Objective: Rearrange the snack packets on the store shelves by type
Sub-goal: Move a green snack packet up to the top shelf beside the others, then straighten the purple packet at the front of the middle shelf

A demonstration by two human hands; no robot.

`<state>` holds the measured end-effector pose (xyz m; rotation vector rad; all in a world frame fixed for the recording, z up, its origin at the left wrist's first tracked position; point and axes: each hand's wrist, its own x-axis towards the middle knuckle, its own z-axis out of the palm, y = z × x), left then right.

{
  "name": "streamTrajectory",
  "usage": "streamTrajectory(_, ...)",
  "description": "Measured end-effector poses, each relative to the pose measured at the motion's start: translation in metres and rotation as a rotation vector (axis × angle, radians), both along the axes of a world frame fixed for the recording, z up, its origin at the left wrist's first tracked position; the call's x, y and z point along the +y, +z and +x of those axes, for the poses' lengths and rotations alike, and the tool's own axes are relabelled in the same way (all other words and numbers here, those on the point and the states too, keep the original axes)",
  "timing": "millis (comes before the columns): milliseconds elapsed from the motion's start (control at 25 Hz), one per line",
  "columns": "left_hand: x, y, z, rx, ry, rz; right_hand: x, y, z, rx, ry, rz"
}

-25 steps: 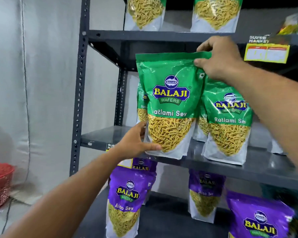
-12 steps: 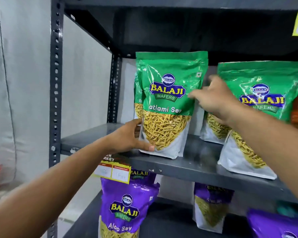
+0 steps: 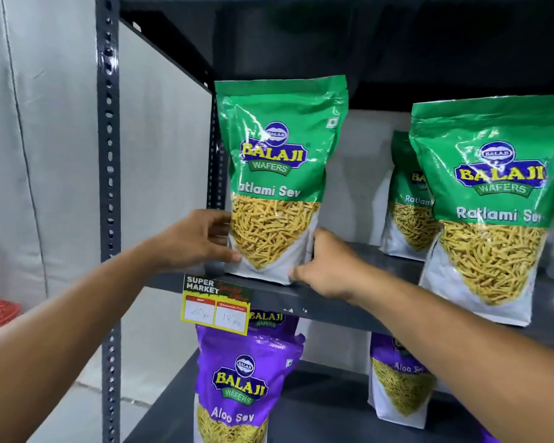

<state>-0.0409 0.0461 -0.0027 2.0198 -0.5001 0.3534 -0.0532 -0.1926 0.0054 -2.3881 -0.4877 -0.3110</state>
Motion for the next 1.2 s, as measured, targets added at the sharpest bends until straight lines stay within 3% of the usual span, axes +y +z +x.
streamTrajectory(520, -0.006, -0.005, -0.025, 0.019, 0.039, 0.026, 0.002, -0.002, -0.006, -0.005, 0.02, 0.027)
streamTrajectory(600, -0.018, -0.007, -0.035, -0.132, 0.159, 0.097, -0.012, -0.01, -0.02, -0.053, 0.044, 0.042)
streamTrajectory(720, -0.053, -0.035, -0.064, -0.434, 0.561, 0.108, -0.053, -0.044, -0.06, -0.189, 0.139, -0.045)
streamTrajectory(800, -0.084, -0.076, -0.084, -0.693, 0.612, 0.098, -0.088, -0.082, -0.086, -0.17, 0.185, -0.14)
streamTrajectory(840, -0.1, -0.105, -0.091, -0.73, 0.558, 0.104, -0.106, -0.104, -0.098, -0.114, 0.179, -0.186)
streamTrajectory(960, -0.147, -0.192, -0.1, -0.5, 0.386, 0.124, -0.146, -0.187, -0.113, 0.121, 0.069, -0.189)
streamTrajectory(1080, -0.203, -0.273, -0.102, -0.138, 0.272, 0.162, -0.197, -0.275, -0.123, 0.338, -0.115, -0.187)
streamTrajectory(1200, -0.262, -0.315, -0.101, 0.25, 0.165, 0.051, -0.263, -0.326, -0.134, 0.454, -0.282, -0.118)
